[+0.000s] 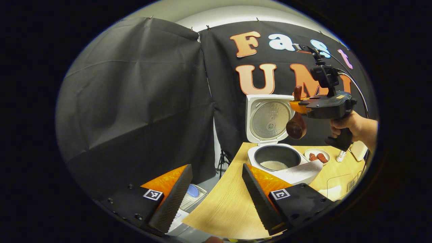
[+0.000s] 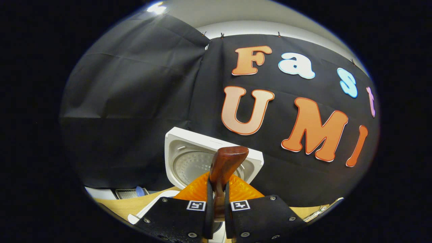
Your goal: Close the left gripper, press the button to open the rice cooker; take a wooden spoon from the chopstick holder with the right hand, scoop a spoonful of rice and pour it into the rice cooker, then put the wooden spoon back into the chopstick holder.
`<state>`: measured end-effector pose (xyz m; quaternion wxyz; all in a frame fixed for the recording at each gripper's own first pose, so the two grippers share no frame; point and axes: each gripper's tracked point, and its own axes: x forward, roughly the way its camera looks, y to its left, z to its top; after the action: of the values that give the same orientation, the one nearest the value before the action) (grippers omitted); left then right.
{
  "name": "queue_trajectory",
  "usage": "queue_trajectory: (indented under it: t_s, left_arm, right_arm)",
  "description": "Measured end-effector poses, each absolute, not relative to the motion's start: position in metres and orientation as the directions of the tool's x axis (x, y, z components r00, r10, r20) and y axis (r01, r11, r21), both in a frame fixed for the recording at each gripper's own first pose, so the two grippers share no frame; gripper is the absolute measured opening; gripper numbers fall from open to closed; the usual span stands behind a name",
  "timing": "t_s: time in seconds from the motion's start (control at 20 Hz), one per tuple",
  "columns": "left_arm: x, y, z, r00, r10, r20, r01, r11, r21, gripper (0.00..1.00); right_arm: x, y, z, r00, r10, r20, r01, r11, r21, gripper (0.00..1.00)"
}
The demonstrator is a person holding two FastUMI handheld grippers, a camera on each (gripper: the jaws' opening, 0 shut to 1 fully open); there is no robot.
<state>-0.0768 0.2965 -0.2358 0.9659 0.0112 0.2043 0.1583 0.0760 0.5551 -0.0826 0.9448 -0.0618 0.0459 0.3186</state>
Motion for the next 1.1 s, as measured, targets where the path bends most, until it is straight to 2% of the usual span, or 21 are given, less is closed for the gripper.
queue_trajectory:
  t_s: [0.2,0.4,0.5,0.85,1.1]
  left_arm:
    - [-0.078,0.290,-0.237,0.860,0.321,-0.396,-0.307,0.946,0.101,0.99]
    - [-0.075,0.268,-0.225,0.868,0.322,-0.377,-0.306,0.946,0.103,0.99]
    - [-0.074,0.251,-0.220,0.876,0.311,-0.368,-0.296,0.950,0.098,1.00]
    - [-0.057,0.180,-0.210,0.896,0.263,-0.359,-0.250,0.965,0.082,1.00]
    - [-0.040,0.116,-0.206,0.912,0.168,-0.375,-0.160,0.986,0.052,0.99]
  right_arm:
    - [0.067,0.545,-0.076,0.776,0.618,-0.126,-0.625,0.780,-0.021,0.13]
    - [0.065,0.492,-0.067,0.772,0.616,-0.154,-0.581,0.783,0.222,0.13]
    - [0.068,0.455,-0.062,0.785,0.599,-0.156,-0.543,0.788,0.291,0.13]
    - [0.061,0.312,-0.087,0.851,0.477,-0.218,-0.398,0.858,0.323,0.13]
    - [0.033,0.222,-0.135,0.879,0.370,-0.301,-0.255,0.898,0.359,0.13]
